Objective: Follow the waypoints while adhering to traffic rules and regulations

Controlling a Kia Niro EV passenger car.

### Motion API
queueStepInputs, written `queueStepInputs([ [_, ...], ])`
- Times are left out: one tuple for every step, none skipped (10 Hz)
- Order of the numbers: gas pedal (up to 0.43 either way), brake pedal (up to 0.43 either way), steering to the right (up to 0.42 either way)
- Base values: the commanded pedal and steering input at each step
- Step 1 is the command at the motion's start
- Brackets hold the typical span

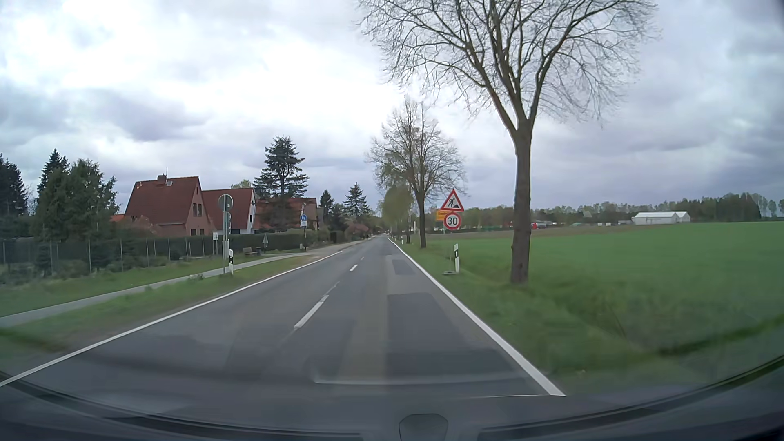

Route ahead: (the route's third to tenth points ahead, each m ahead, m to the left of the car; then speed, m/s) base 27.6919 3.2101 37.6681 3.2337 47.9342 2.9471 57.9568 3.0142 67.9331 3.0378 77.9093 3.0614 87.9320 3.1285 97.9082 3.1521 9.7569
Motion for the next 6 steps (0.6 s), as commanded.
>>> queueStepInputs([
  [0.000, 0.177, -0.004],
  [0.000, 0.177, -0.004],
  [0.000, 0.183, -0.004],
  [0.000, 0.183, -0.004],
  [0.000, 0.189, -0.004],
  [0.000, 0.195, -0.005],
])
